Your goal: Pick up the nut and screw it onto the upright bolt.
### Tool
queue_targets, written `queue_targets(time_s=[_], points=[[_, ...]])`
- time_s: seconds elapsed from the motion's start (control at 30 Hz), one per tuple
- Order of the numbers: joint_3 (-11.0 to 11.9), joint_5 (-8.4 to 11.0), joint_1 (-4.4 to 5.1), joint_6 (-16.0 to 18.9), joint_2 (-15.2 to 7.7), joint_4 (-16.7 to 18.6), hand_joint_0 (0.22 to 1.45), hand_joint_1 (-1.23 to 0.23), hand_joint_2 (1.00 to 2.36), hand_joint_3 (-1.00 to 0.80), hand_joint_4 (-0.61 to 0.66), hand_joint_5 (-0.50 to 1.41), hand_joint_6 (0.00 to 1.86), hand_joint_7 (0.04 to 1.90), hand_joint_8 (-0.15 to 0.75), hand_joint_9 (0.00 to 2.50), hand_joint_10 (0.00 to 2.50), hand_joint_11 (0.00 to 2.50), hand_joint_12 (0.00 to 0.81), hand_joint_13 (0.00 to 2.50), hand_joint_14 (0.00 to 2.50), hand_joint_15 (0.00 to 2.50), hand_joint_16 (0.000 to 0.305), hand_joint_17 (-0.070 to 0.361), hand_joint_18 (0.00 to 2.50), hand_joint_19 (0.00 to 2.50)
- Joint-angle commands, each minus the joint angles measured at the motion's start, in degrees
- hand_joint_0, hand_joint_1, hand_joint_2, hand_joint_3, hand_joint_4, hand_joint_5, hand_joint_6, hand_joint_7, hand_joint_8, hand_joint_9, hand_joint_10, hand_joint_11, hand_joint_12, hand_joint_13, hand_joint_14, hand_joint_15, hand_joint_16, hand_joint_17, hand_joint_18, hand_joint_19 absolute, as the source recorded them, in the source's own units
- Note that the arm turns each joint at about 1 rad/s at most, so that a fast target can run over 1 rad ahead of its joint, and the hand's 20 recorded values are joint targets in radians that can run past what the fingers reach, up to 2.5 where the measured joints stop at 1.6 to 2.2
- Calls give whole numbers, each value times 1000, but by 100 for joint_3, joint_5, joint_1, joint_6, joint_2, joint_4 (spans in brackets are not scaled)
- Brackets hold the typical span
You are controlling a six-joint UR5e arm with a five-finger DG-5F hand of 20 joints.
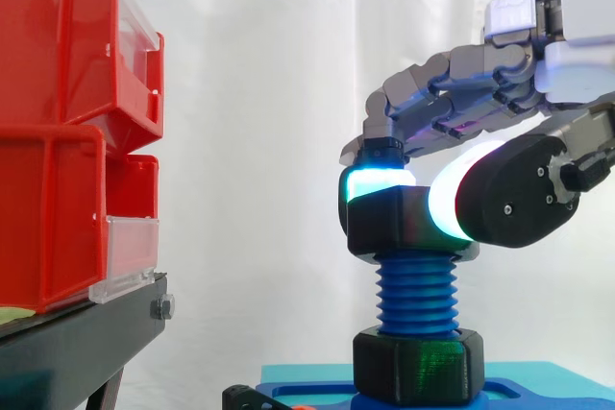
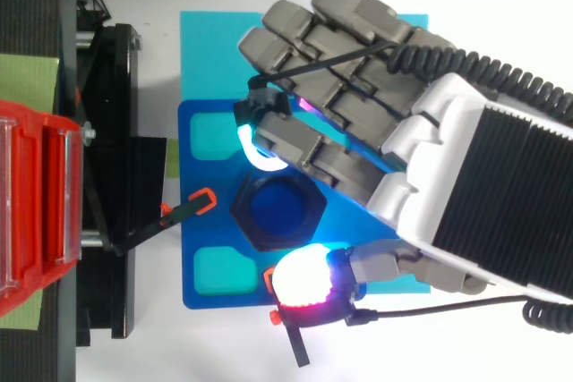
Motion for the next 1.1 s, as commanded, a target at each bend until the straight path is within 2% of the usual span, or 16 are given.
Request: queue_targets(time_s=[0.0,0.13,0.37,0.9,1.07], points=[[0,-9,20,-5,-1,81,555,-571,1000,-498,311,-167,502,1191,286,345,0,0,363,301,0,0,48,109,244,0],[0,-26,20,-5,-1,107,556,-571,1000,-499,307,-167,502,1190,286,343,0,0,363,296,0,0,48,109,244,0],[0,-255,28,-136,-1,98,556,-572,1000,-499,308,-166,502,1187,286,347,0,0,360,288,0,0,48,109,244,0],[-9,-290,-59,-84,-1,-60,556,-573,1000,-500,300,-165,502,1179,287,357,0,0,360,278,0,0,48,109,242,0],[-9,-369,-103,-66,-1,-77,555,-572,1000,-497,297,-164,502,1177,287,361,0,0,359,275,0,0,48,109,238,0]])
